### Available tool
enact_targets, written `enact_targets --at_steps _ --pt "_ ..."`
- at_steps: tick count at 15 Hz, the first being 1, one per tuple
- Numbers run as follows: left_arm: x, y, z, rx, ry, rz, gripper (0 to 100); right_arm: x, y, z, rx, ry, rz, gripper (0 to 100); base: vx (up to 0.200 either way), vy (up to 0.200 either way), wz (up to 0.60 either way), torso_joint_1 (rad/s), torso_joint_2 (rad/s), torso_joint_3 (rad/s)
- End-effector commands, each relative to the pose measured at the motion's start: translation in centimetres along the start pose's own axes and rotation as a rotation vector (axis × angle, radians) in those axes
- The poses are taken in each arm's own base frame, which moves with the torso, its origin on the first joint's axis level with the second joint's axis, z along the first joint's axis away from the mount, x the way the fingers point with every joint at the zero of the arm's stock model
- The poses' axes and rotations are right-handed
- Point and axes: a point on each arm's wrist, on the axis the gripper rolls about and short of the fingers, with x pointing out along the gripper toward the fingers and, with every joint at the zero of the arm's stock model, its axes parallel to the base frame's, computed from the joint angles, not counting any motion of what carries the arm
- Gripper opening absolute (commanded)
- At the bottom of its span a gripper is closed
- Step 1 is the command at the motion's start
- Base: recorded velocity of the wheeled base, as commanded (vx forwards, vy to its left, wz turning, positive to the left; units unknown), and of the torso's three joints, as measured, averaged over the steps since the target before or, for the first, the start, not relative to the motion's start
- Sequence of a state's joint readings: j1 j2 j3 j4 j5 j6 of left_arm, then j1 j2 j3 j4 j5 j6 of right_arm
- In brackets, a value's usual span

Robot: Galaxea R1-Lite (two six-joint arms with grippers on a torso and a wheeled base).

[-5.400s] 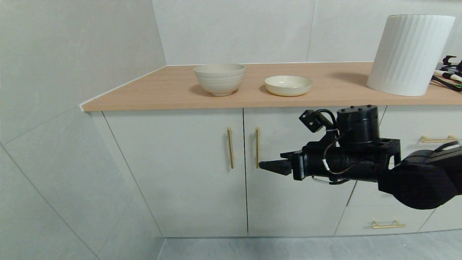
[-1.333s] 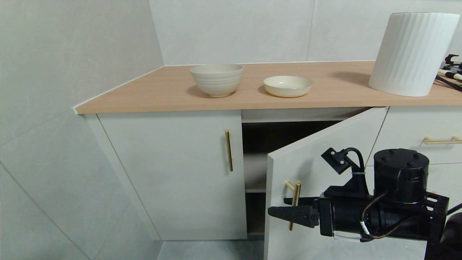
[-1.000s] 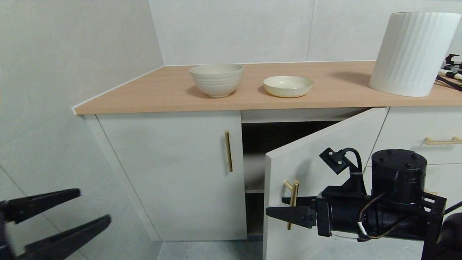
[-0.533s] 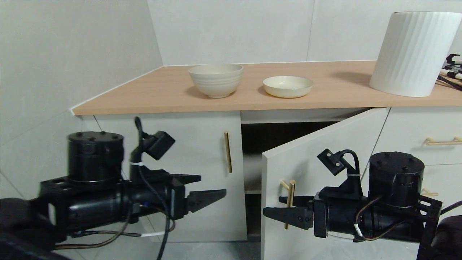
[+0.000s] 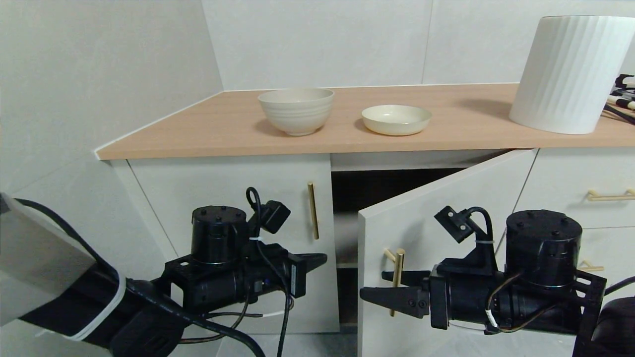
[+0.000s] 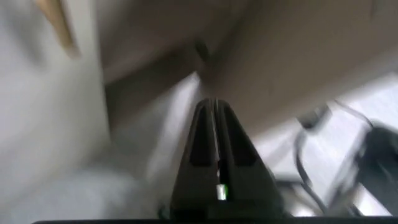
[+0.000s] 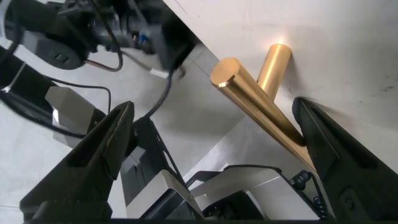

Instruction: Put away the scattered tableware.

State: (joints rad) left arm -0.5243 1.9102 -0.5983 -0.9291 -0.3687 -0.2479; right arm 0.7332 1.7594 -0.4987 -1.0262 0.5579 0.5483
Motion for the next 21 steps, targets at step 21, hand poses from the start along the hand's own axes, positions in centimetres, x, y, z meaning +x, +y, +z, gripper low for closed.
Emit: enact_targets --at_steps 21 --pt "6.0 -3.9 -1.3 0.046 -0.209 -0.152 0 -6.5 1.8 -2.1 -0.148 -0.138 -0.216 100 0.0 0.0 0.0 0.0 0.0 0.0"
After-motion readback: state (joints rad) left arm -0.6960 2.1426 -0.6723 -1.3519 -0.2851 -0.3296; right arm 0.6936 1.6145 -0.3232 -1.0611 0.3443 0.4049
